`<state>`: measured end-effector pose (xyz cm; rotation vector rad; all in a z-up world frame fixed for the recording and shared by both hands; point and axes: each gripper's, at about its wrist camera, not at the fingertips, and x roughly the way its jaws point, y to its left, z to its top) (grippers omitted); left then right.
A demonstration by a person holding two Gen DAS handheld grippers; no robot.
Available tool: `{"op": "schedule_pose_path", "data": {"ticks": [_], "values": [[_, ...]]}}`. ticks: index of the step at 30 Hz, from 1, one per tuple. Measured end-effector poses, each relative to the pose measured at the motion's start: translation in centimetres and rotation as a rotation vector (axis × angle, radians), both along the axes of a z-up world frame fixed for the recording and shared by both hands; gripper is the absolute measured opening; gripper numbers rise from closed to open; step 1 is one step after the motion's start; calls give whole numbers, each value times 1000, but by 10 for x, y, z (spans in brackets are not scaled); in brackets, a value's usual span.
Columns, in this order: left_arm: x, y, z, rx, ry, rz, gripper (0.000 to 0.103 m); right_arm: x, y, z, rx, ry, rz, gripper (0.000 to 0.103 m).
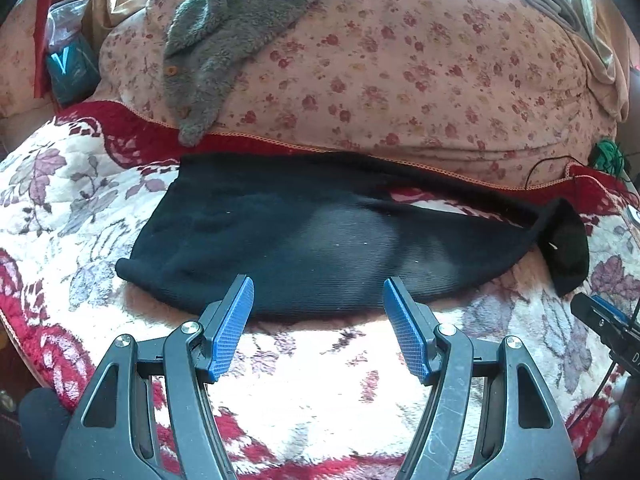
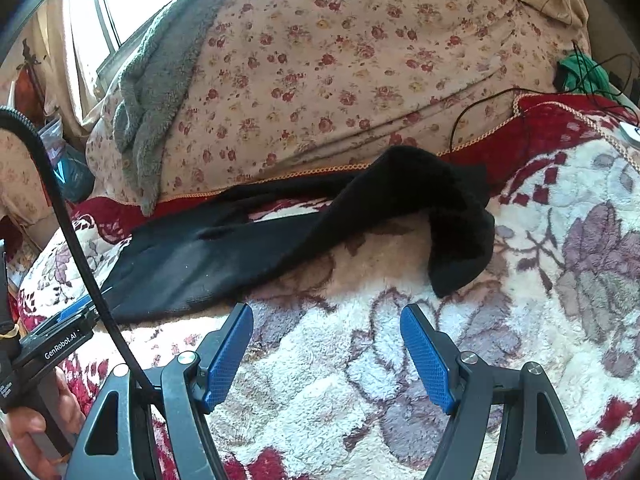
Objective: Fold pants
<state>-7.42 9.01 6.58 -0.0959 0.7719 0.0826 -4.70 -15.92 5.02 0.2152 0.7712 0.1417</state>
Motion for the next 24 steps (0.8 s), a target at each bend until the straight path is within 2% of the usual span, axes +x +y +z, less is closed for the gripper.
{"op": "schedule_pose_path", "data": {"ticks": [12,18,20,24], "values": [[4,20,-15,-20,39,38,68,8,-1,-10,17,30,-2,75],[6,41,-24,-57,58,82,68,13,-17,-13,27,26,-48,75],[7,48,-27,-69,66,97,68,14,-27,-13,52,24,-67,75],[10,57,-33,-86,77,123,68,20,-47,-14,166,31,-99,75]]}}
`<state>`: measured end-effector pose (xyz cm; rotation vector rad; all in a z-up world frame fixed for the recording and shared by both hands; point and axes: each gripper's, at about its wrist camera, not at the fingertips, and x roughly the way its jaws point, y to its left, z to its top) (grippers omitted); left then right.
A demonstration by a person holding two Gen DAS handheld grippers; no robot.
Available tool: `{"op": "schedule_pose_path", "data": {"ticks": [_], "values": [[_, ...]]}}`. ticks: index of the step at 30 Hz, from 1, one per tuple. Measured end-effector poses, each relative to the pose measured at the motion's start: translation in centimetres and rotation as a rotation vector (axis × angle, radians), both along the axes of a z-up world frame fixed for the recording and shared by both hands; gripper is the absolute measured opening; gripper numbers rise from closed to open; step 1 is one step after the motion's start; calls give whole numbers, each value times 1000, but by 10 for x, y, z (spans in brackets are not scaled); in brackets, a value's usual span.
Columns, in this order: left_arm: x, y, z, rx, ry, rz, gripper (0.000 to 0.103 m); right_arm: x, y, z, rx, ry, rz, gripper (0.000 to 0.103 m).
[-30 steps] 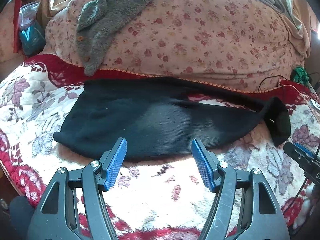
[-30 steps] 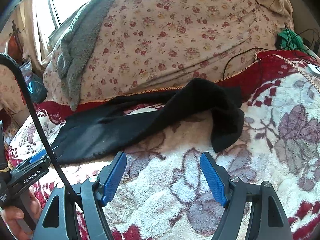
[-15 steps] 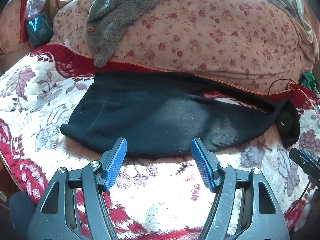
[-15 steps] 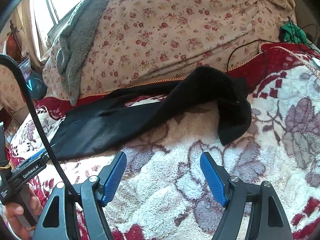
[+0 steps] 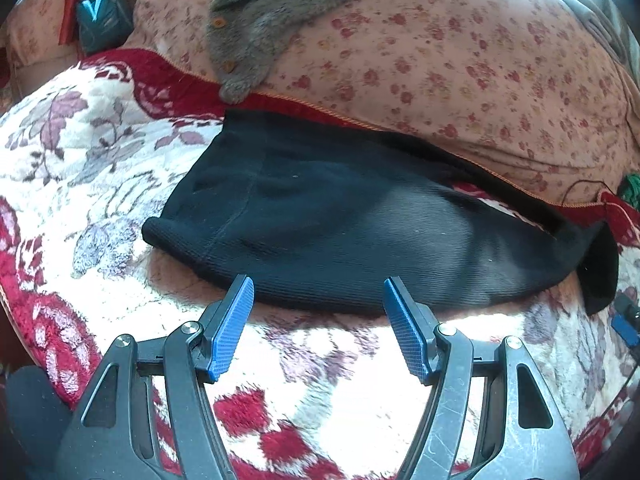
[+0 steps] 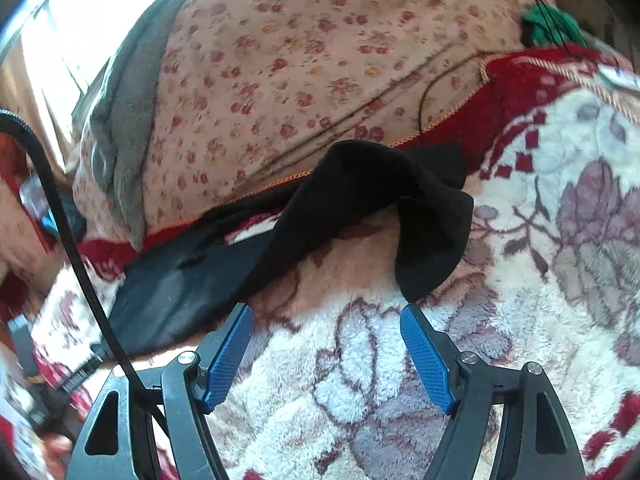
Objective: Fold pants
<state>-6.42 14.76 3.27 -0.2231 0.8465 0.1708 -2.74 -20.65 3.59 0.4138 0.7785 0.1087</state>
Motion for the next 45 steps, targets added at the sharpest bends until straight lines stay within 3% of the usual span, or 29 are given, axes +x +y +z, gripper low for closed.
{"op": "schedule_pose_path", "data": {"ticks": [7,11,17,27,31,33,38,39,40,42,45], "values": [[8,13,-6,-78,12,31,68,23,-25,0,203,10,-66,75],[11,15,-7,-98,16,28,68,25,-31,17,49,-10,-119,75],[14,19,-10,-118,17,33,68,33,-52,5,-42,38,-144,75],[14,23,-11,-138,15,39,68,55,-53,-26,-83,86,-130,69],[11,32,-13,-187,14,44,68,59,-52,-32,-88,94,-123,69],[15,34,-14,-202,17,54,68,62,-52,-36,-94,101,-118,61],[28,35,-14,-218,5,77,68,66,-52,-42,-115,64,-95,27],[30,37,-14,-232,3,84,68,65,-54,-42,-104,57,-95,24],[32,39,-14,-247,-3,92,63,65,-57,-43,-83,52,-97,21],[38,43,-13,-206,17,125,16,65,-62,-43,-61,46,-103,17],[45,53,-16,-256,41,110,12,62,-67,-35,-65,24,-109,12]]}}
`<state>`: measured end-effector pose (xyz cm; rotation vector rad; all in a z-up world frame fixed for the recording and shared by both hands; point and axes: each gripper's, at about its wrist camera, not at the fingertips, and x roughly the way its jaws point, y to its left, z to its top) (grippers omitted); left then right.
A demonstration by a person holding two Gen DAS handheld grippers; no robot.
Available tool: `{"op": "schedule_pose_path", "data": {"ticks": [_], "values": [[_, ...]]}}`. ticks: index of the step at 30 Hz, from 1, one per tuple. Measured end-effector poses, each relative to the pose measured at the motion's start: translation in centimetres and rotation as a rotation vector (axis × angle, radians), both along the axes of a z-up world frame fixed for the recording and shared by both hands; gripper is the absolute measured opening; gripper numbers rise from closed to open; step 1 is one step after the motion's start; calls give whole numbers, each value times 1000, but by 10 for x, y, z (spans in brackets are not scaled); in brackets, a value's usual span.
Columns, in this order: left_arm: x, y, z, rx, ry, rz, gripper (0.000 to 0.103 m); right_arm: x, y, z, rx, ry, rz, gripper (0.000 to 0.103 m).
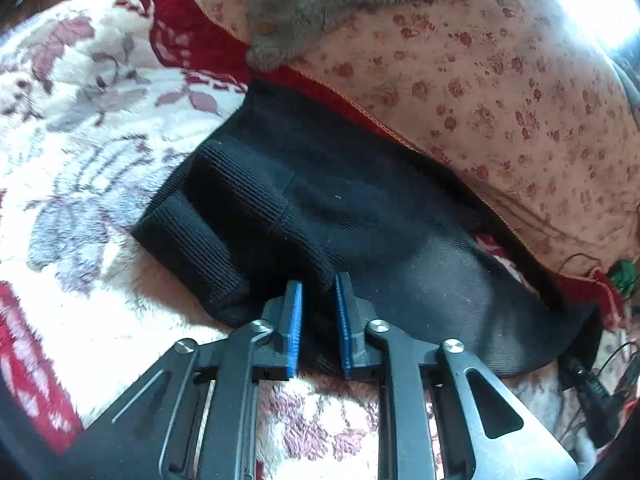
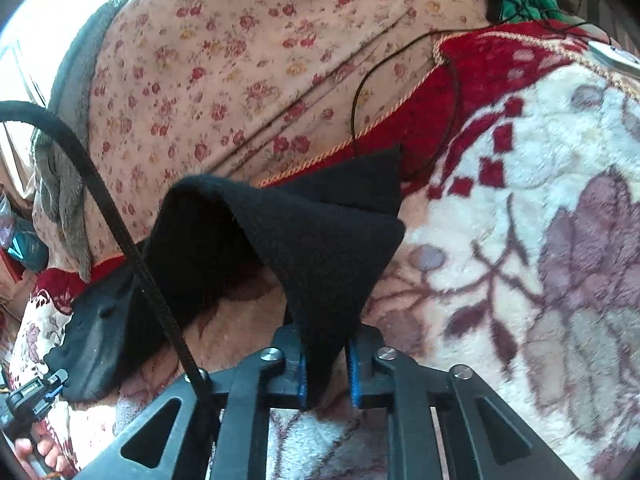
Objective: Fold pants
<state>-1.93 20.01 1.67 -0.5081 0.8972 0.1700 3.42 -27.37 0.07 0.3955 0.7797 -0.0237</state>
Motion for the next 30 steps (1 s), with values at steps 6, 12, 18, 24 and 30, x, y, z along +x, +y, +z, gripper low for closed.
{"op": "schedule_pose_path", "data": {"ticks": [6,12,18,24,30], "values": [[-2,5,17,-16,-35,-55,6,-13,-11,30,-43,-55,-17,6],[-11,16,36,-19,-71,-93,4,-36,-14,56,-150,-92,-2,5],[-33,45,55,90,-104,-29,0,-65,-15,73,-297,-143,15,5],[-43,79,49,40,-60,-24,0,-71,-3,51,-543,-2,124,6],[-49,66,34,-45,-22,-56,0,-83,-44,34,-313,112,-30,16]]}}
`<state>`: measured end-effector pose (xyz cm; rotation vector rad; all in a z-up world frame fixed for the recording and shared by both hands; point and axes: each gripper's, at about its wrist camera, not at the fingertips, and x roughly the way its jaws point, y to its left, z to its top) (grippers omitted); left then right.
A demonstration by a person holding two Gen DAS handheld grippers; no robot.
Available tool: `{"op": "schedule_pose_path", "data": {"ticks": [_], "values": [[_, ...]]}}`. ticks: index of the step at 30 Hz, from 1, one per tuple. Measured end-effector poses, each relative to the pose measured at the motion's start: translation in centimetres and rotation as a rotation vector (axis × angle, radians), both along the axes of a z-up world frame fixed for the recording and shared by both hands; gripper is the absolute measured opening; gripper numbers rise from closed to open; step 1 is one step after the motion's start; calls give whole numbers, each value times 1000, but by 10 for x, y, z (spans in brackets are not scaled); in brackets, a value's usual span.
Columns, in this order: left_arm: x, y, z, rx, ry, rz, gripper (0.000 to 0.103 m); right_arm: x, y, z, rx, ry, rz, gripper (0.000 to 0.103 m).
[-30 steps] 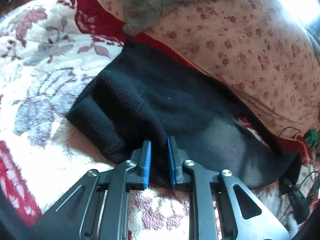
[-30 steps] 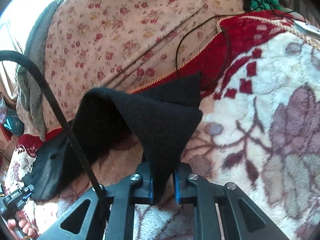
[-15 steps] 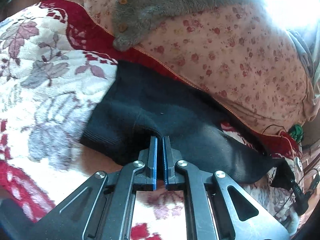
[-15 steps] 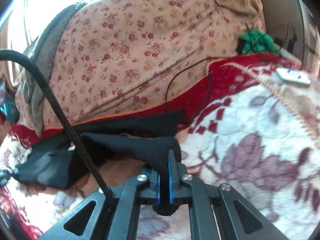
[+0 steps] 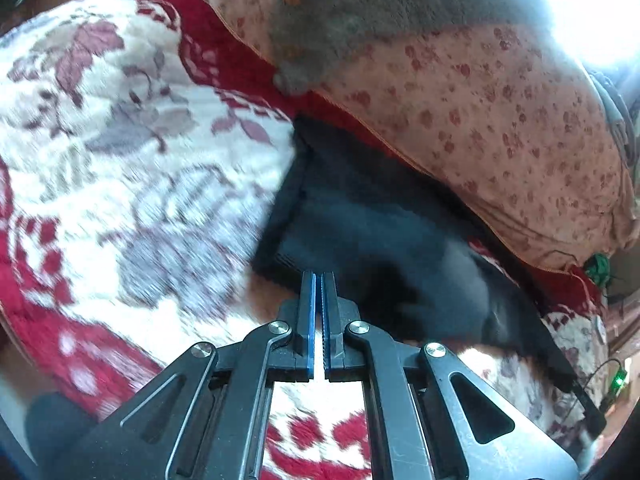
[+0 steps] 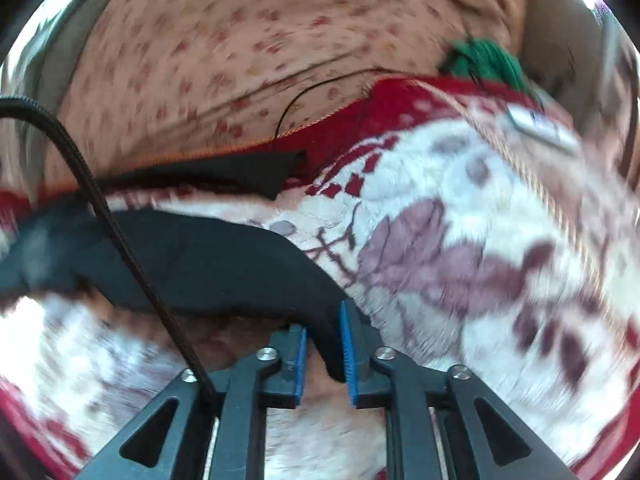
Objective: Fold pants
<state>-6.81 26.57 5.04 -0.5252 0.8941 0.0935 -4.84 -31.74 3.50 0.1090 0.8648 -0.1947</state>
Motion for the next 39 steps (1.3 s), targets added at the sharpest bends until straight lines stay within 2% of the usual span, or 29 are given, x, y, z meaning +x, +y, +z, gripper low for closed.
{"op": "schedule_pose_path", "data": {"ticks": [3,5,6,9,12,15,19,22,24,26,29,31,33,34,36,39], "values": [[-1,-9,-7,-30,28,-5,3,-9,-3,5,65,-15,-25,20],[1,-15,-13,-70,45,-14,19,-14,-2,9,63,-16,-30,33],[3,-17,-14,-85,50,-14,27,-17,-3,10,39,-4,-45,35],[6,-25,-18,-127,57,-17,40,-25,-10,16,23,3,-103,36],[7,-33,-22,-139,69,-19,42,-39,-24,26,165,-83,-113,36],[7,-43,-27,-143,77,-9,42,-49,-26,32,373,-175,-49,36],[7,-49,-31,-108,68,36,42,-51,-4,16,612,-158,93,36],[7,-49,-32,-87,50,75,42,-51,11,-7,692,-132,98,36],[7,-48,-33,-88,44,92,45,-50,13,-23,725,-117,56,36],[11,-49,-34,-80,41,95,45,-48,7,-33,773,-139,0,36],[17,-49,-35,-65,42,107,46,-45,-6,-35,779,-186,-69,39],[22,-50,-35,-69,45,108,54,-39,-12,-35,793,-207,-97,41],[27,-53,-35,-88,32,95,74,-32,-17,-34,800,-221,-118,41],[29,-54,-35,-92,31,93,76,-27,-18,-35,793,-223,-121,41],[36,-58,-36,-96,30,96,89,-18,-20,-40,794,-205,-141,41],[42,-64,-35,-76,37,113,95,-7,-21,-56,891,-193,-145,41]]}}
